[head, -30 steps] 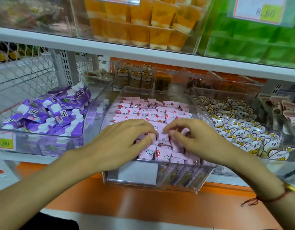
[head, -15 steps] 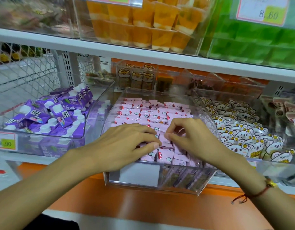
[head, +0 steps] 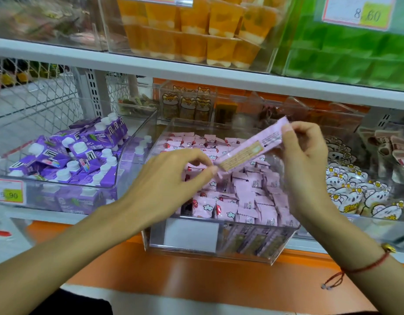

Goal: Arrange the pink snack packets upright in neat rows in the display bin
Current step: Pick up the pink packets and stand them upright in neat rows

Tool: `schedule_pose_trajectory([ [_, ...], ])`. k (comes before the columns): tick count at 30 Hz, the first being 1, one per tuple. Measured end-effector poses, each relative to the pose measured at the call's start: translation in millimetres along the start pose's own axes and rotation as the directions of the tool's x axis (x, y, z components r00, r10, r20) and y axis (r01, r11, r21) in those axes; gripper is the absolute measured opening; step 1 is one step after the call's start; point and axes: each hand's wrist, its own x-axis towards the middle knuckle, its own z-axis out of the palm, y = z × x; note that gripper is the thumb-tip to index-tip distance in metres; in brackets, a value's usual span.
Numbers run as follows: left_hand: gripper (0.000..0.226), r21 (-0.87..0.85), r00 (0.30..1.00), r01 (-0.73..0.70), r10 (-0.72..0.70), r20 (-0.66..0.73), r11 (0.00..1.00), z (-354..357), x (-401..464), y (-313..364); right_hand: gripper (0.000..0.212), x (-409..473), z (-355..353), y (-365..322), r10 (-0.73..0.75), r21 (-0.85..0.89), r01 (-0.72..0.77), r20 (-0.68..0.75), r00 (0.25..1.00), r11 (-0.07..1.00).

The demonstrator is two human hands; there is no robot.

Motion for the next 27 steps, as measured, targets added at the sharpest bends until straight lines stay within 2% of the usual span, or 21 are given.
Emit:
schedule_pose_trajectory([
  [2,0.038,-0.138,0.997,0.028,-0.039,-0.071,0.990,0.1,1.1,2.8,0.010,-3.0,0.4,1.6,0.197,0.088,-0.203,0.070,0.978,0.975],
  [4,0.047,-0.248,1.000,0.022,-0.025,-0.010,0.968,1.6,-0.6,6.9,0.011,-6.5,2.1,2.9,0.309,0.128,-0.332,0.173,0.935,0.935],
  [7,0.032,-0.317,0.998,0.046,-0.027,0.064,0.947,4.3,-1.8,11.0,0.013,-5.8,0.4,2.3,0.380,0.090,-0.412,0.252,0.890,0.907],
  [8,0.023,-0.388,0.995,0.088,-0.067,0.067,0.917,3.7,-0.7,13.0,0.010,-4.7,-1.6,2.0,0.365,0.000,-0.377,0.245,0.898,0.926],
  [9,0.016,-0.478,0.988,0.155,-0.136,0.075,0.865,2.6,1.6,14.1,0.012,-4.7,-4.4,1.3,0.301,-0.139,-0.274,0.240,0.923,0.951],
  [11,0.018,-0.581,0.952,0.297,-0.282,0.118,0.758,-0.6,6.2,16.9,0.033,-8.8,-8.6,-1.0,0.057,-0.361,0.077,0.346,0.937,0.930],
  [12,0.021,-0.605,0.936,0.341,-0.323,0.144,0.720,-1.9,7.7,18.2,0.043,-12.7,-8.1,-2.9,-0.047,-0.398,0.243,0.442,0.896,0.885],
  [14,0.027,-0.638,0.912,0.393,-0.367,0.181,0.662,-3.7,8.4,21.7,0.054,-20.8,-5.0,-4.0,-0.142,-0.445,0.489,0.613,0.777,0.750],
  [16,0.032,-0.612,0.903,0.415,-0.385,0.189,0.673,-3.3,8.6,23.5,0.059,-24.4,-2.1,-1.3,-0.150,-0.498,0.625,0.698,0.700,0.601],
  [19,0.044,-0.576,0.885,0.456,-0.411,0.216,0.678,-3.3,10.6,21.8,0.044,-21.6,-2.3,0.7,-0.206,-0.516,0.663,0.683,0.701,0.542],
  [21,0.054,-0.629,0.892,0.442,-0.387,0.233,0.639,-4.0,12.9,18.9,0.032,-17.8,-4.1,2.8,-0.218,-0.513,0.614,0.634,0.742,0.600],
  [23,0.050,-0.607,0.928,0.363,-0.330,0.171,0.707,-1.9,12.0,12.4,0.024,-13.7,-4.6,5.9,-0.130,-0.444,0.403,0.527,0.840,0.800],
  [25,0.032,-0.425,0.974,0.227,-0.203,0.102,0.876,1.6,7.6,4.9,0.023,-7.7,-4.6,9.3,0.035,-0.326,0.117,0.426,0.904,0.938],
  [27,0.023,-0.103,0.987,0.088,-0.072,0.146,0.991,4.6,1.9,-2.1,0.027,-3.2,-5.9,15.7,0.185,-0.226,-0.102,0.386,0.904,0.969],
])
